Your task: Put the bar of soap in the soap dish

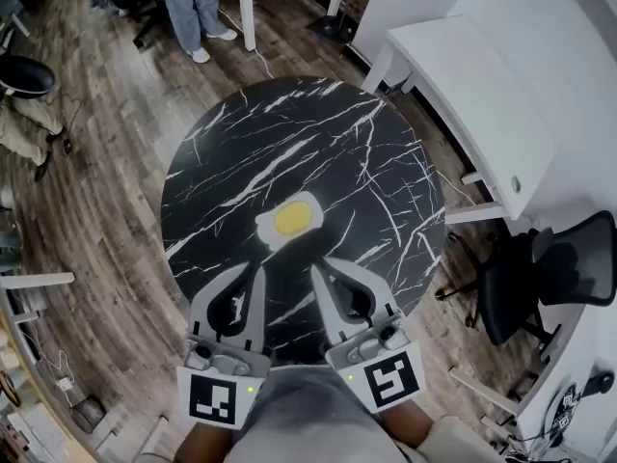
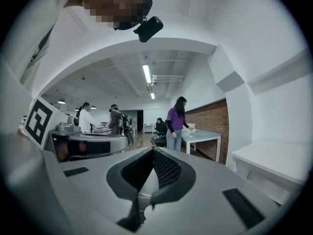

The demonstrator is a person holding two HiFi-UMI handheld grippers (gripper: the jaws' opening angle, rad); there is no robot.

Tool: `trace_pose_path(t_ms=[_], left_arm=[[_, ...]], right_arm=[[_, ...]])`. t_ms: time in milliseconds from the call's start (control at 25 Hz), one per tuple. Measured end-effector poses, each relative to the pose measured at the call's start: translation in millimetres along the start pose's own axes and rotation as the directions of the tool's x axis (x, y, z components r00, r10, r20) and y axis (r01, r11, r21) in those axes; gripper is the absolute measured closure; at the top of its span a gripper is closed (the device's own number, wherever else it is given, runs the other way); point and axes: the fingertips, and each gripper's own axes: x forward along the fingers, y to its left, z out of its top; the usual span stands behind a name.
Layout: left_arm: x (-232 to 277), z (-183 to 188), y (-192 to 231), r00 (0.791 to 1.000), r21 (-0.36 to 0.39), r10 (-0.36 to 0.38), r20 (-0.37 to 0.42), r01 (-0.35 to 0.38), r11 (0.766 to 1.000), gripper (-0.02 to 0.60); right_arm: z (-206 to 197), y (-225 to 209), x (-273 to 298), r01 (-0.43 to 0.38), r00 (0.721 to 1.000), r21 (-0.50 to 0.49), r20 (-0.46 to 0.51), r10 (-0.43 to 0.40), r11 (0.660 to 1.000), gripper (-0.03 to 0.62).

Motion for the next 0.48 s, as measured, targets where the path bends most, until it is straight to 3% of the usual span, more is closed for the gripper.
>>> trace_pose_path(t_ms=[480], left_arm=[[-15, 36, -24, 0.999, 0.037, 0.03, 0.028, -0.031, 0.999, 0.58]], right_arm=[[43, -10, -46, -0.008, 0.999, -0.018, 0.032, 0.009, 1.0, 0.582]])
